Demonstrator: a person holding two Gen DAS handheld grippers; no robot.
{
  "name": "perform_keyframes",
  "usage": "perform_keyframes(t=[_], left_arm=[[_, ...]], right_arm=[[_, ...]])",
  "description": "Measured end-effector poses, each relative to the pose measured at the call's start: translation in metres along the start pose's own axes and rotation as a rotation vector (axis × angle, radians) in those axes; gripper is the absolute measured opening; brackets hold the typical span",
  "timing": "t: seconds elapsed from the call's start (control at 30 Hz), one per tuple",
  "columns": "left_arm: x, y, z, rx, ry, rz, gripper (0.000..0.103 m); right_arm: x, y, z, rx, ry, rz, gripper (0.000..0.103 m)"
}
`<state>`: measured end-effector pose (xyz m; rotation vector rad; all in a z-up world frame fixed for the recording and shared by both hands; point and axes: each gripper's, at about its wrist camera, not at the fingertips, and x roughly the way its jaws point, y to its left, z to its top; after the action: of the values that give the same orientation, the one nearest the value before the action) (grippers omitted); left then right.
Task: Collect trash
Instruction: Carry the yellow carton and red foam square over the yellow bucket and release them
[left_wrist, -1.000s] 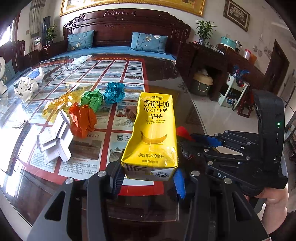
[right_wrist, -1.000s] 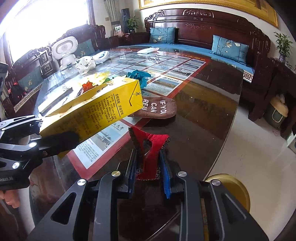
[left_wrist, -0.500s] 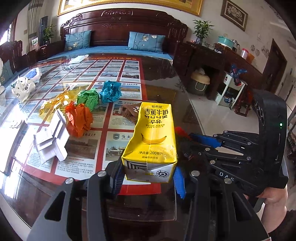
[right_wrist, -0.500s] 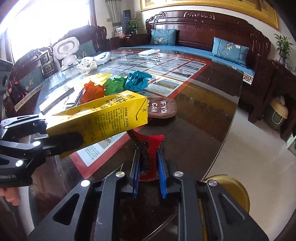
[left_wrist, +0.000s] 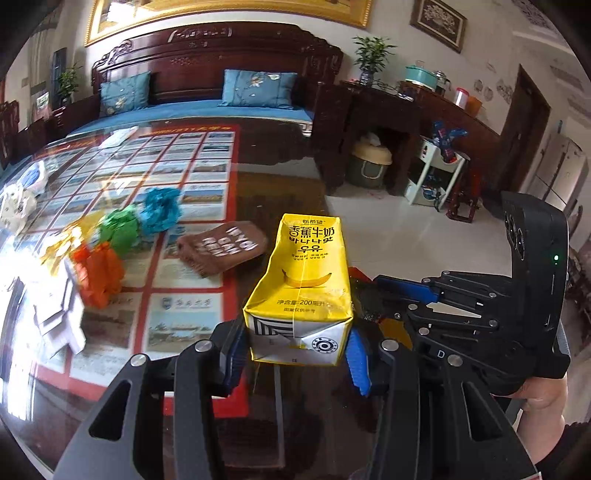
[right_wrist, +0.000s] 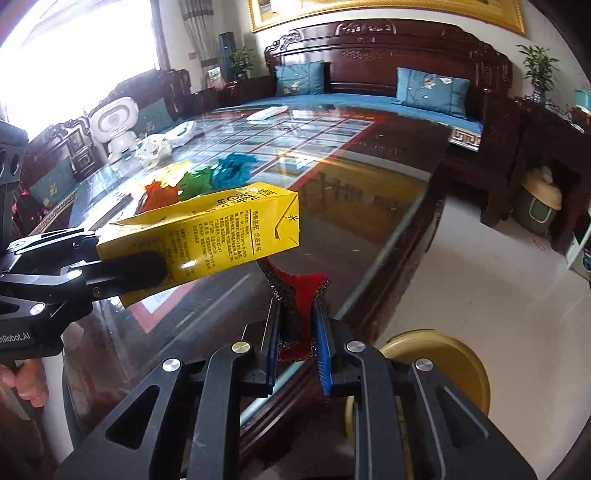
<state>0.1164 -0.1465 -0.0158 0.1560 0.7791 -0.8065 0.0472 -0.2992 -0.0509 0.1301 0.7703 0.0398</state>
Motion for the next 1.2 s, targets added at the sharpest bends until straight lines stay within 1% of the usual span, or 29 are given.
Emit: perform_keyframes(t=[0.13,0.33,0.47,0.6,0.73,0.87,0.97,1.0,1.03,1.13,1.2], left_arm=[[0.016,-0.032,0.012,0.050,0.011,-0.040,0.046],[0.047,-0.087,0.028,0.128,0.049,-0.082,0.046],[0.073,-0.123,0.037,0.167,0.088,-0.117,0.046],[0.104,-0.154,0.042,0.188,0.140,-0.149,0.046],[0.134,-0.173,0.038,0.194,0.218,-0.168,0.046],[0.159,-0.182,0.030,0.180,0.296,-0.191,0.046],[0.173,-0.184,0.028,0.165,0.325,-0.196,0.046],[0.177,-0.185,0.028,0.159,0.327,-0.191,0.051],[0.178,-0.185,0.027,0.151,0.327,-0.190,0.058],[0.180,-0.183,0.028,0.138,0.315,-0.181,0.066],[0.180,-0.184,0.030,0.137,0.306,-0.175,0.067]], right_arm=[[-0.014,-0.030,-0.008,0.044,-0.015,-0.034,0.018],[-0.030,-0.086,-0.030,0.124,-0.020,-0.093,0.018],[-0.036,-0.129,-0.049,0.196,-0.003,-0.125,0.018],[-0.038,-0.161,-0.068,0.244,0.029,-0.140,0.018],[-0.031,-0.187,-0.086,0.273,0.088,-0.162,0.018],[-0.025,-0.204,-0.097,0.289,0.125,-0.176,0.018],[-0.018,-0.213,-0.104,0.300,0.154,-0.180,0.018],[-0.016,-0.215,-0.106,0.301,0.163,-0.183,0.018],[-0.013,-0.216,-0.107,0.303,0.172,-0.182,0.018],[-0.008,-0.221,-0.113,0.310,0.190,-0.181,0.018],[-0.004,-0.223,-0.114,0.309,0.200,-0.176,0.018]])
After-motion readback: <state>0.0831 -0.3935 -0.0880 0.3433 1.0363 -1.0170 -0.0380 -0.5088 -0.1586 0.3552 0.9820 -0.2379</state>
